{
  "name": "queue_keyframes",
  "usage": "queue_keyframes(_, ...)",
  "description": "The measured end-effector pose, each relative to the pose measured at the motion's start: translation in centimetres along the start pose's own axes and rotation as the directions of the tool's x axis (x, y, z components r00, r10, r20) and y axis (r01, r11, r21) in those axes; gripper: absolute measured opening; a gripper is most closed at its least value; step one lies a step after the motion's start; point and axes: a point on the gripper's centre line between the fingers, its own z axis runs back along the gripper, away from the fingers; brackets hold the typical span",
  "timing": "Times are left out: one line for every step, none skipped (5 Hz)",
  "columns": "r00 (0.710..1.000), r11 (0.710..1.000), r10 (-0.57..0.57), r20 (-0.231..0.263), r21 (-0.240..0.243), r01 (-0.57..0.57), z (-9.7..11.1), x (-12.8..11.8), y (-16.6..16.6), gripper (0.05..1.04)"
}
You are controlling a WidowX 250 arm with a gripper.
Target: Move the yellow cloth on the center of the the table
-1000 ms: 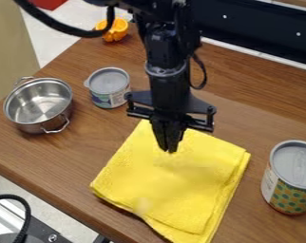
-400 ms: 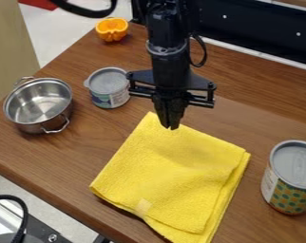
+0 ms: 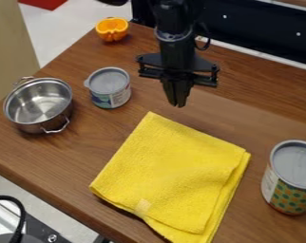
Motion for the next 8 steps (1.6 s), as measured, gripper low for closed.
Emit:
queue_keyframes(0.998,1.0,-0.029,0.046,0.004,0.029,-0.6,2.1,-1.3,0.053)
queue_keyframes(0.996,1.0,-0.029,0.085,0.013,0.028,-0.9,4.2,-1.7,0.053)
queue_keyframes(0.995,0.999,0.034,0.092,0.031,-0.037,-1.3,6.2,-0.7,0.053)
queue_keyframes(0.992,0.992,0.107,0.073,0.067,-0.111,-2.2,8.0,-0.1,0.053)
queue_keyframes(0.986,0.983,0.162,0.045,0.085,-0.165,-2.3,9.2,0.1,0.073)
queue_keyframes(0.983,0.978,0.179,0.038,0.101,-0.182,-2.4,9.5,0.3,0.207)
queue_keyframes(0.983,0.981,0.182,0.033,0.068,-0.184,-2.4,9.6,0.3,0.446)
queue_keyframes(0.981,0.976,0.193,0.023,0.096,-0.195,-2.6,9.2,0.7,0.738)
